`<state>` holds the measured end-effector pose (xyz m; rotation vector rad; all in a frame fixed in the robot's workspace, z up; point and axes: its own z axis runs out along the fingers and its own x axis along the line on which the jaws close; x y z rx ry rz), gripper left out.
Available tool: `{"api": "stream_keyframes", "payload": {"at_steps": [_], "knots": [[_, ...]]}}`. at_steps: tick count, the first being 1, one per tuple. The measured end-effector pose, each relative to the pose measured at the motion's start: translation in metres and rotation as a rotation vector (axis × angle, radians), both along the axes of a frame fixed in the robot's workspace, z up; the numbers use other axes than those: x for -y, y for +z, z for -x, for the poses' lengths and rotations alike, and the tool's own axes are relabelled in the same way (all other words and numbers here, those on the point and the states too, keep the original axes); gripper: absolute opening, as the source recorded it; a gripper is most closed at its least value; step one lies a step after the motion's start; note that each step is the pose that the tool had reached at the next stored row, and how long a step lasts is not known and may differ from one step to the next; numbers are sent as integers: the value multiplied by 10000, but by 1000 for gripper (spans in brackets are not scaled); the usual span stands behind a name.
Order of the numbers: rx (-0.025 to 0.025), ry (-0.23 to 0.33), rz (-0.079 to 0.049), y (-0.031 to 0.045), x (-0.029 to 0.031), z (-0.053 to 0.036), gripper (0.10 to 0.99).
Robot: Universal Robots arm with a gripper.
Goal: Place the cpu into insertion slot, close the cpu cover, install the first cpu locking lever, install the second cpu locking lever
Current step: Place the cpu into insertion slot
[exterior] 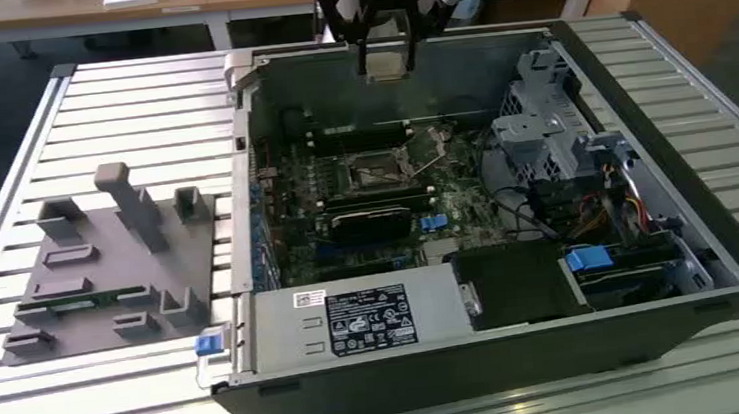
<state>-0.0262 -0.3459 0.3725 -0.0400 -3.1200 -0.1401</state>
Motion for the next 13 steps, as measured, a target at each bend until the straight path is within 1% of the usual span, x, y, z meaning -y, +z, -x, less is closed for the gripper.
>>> {"api": "stream_keyframes", "payload": {"at_steps": [5,13], "knots": [[0,-24,0,0,0,0,541],[-1,-505,1,0,0,0,541]]}}
